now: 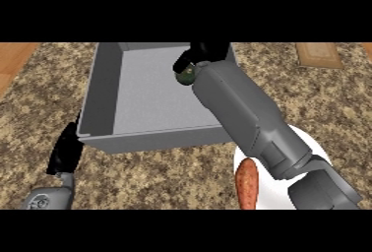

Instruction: Pick the squash from the plate and place it in the cardboard box

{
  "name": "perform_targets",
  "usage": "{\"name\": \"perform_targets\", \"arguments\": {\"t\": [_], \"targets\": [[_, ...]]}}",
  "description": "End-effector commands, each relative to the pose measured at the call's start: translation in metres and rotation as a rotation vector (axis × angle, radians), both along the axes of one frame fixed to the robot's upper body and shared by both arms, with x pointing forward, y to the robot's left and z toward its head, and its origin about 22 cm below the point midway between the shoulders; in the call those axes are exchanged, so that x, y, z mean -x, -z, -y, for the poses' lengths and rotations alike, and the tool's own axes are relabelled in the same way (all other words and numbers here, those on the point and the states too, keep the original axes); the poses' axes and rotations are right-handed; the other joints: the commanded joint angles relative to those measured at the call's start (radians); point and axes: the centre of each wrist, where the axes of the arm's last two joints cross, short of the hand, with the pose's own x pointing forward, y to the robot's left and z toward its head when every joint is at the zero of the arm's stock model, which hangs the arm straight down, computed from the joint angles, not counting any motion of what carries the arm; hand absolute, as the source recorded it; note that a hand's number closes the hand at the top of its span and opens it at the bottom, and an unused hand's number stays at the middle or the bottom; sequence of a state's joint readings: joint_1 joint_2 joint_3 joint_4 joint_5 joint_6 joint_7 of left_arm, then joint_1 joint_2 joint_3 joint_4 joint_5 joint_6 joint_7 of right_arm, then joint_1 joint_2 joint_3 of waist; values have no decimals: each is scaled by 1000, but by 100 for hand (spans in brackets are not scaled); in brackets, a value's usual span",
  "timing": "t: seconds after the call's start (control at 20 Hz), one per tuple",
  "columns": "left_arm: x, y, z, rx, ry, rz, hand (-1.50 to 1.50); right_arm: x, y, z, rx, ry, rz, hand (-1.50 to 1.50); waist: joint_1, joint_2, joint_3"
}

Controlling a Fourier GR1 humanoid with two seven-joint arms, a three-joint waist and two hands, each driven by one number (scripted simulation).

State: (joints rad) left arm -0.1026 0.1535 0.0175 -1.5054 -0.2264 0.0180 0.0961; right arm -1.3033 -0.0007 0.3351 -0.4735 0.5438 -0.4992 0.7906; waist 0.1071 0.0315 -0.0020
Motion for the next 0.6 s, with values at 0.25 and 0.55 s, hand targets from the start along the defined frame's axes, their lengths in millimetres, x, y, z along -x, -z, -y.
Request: {"name": "perform_targets", "arguments": {"t": [0.25,0.55], "targets": [[-5,-9,8,0,19,28,0,-5,4,8,-233,125,257,-150,0,1,2],[10,-1,-6,-1,-17,-19,0,-5,-19,10,-445,175,417,-150,-41,-17,3]]}}
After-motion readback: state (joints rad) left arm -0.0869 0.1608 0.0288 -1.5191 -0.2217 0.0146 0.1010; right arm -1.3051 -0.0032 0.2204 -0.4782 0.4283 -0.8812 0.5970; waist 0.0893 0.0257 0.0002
